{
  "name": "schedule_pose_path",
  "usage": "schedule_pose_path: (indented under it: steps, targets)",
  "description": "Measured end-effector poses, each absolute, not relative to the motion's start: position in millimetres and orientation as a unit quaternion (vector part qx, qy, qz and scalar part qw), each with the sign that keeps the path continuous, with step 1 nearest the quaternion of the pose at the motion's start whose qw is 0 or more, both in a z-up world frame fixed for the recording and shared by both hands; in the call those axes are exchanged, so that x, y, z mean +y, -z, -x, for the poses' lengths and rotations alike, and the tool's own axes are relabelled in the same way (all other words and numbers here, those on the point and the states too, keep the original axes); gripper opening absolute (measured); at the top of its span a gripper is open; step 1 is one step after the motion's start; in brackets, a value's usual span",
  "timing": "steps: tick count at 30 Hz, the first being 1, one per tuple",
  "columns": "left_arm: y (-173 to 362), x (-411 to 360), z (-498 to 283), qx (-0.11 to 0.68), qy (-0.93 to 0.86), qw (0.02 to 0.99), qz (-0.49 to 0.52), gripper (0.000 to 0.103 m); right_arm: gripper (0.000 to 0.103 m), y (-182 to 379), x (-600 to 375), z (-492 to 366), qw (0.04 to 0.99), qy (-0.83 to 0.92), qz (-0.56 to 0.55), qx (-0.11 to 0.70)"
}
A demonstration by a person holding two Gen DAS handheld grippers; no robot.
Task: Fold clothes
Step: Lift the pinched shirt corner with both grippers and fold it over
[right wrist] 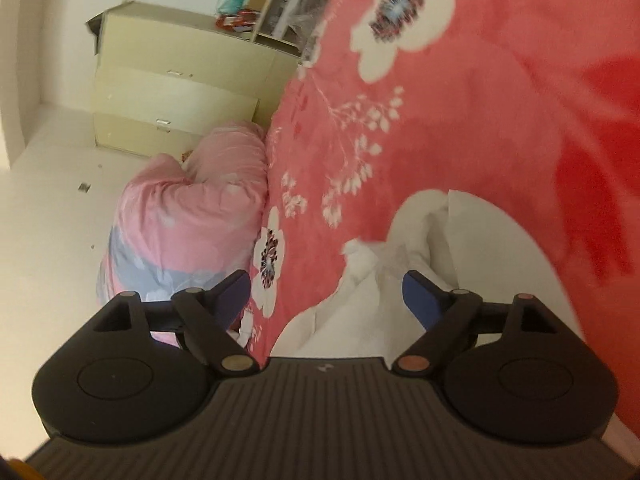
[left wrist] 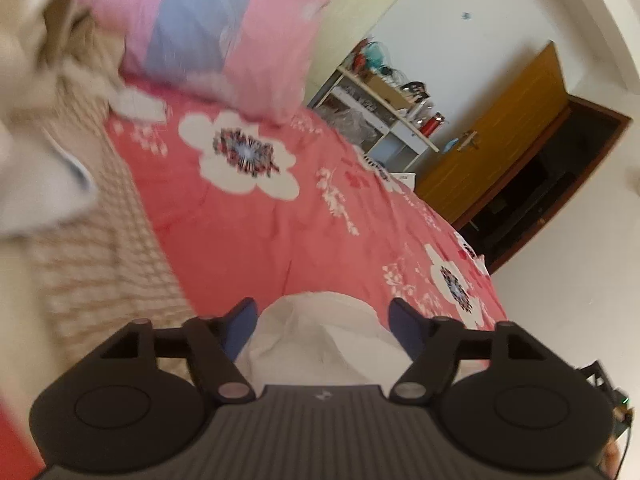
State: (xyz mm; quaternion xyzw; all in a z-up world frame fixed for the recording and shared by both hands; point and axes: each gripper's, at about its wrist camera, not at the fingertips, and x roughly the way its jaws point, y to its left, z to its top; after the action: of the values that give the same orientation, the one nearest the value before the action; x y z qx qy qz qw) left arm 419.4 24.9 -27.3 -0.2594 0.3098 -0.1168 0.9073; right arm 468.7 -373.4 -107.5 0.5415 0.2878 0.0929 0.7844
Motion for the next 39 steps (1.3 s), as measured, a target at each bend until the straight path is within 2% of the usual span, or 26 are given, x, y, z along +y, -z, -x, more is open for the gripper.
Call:
schedule_pose_path:
  steps: [2,5,9,12,14,17,21,23,25,28,29,30,31,32,33,35,39]
  targets:
    - [22,36,-391,0.328,0.115,0.906,0.241,0.085,0.085,94,-378,-437,0.792,-0.11,-0.534,0.273]
    - [31,49,-345,0.37,0.123,0.892,0.227,0.086,0.086,88,-376,-377,0.792,-0.133,-0.536,0.261]
    - [64,48,-296,0.412,0.151,0.862,0.254,0.085,0.086,113,-360,-296,0.779,-0.125,-0.544,0.287]
    - [95,39,-294,0.433,0.153,0.835,0.304,0.085,0.087,145,-343,-266,0.763,-0.102,-0.548,0.327]
    - [116,32,-293,0.445,0.154,0.815,0.338,0.085,0.086,166,-337,-259,0.745,-0.081,-0.567,0.342]
    - [134,28,-304,0.426,0.123,0.818,0.368,0.084,0.083,167,-338,-277,0.763,-0.051,-0.552,0.333]
    - [144,26,-320,0.396,0.102,0.827,0.385,0.084,0.083,170,-343,-305,0.782,-0.012,-0.534,0.32]
    - [147,26,-329,0.38,0.101,0.832,0.391,0.082,0.079,175,-349,-326,0.784,0.002,-0.534,0.316]
    - [152,27,-336,0.365,0.097,0.834,0.403,0.078,0.075,179,-356,-341,0.784,0.009,-0.538,0.308]
    - [159,25,-345,0.349,0.094,0.837,0.411,0.06,0.065,185,-364,-355,0.79,0.016,-0.533,0.303]
    - [160,23,-347,0.348,0.095,0.838,0.411,0.049,0.052,186,-366,-358,0.792,0.017,-0.53,0.302]
    - [163,23,-350,0.349,0.097,0.834,0.416,0.029,0.042,188,-369,-361,0.795,0.018,-0.527,0.3]
    - [165,22,-352,0.351,0.1,0.83,0.422,0.017,0.035,191,-370,-362,0.796,0.02,-0.528,0.297]
    - [168,22,-355,0.353,0.103,0.826,0.428,0.007,0.021,194,-370,-363,0.797,0.019,-0.527,0.294]
    - [168,23,-354,0.351,0.102,0.825,0.432,0.006,0.012,196,-370,-362,0.798,0.015,-0.527,0.292]
    - [164,25,-350,0.34,0.102,0.826,0.438,0.005,0.008,197,-370,-356,0.795,0.006,-0.539,0.277]
    - [140,31,-333,0.322,0.122,0.832,0.434,0.004,0.007,188,-366,-338,0.797,0.0,-0.551,0.249]
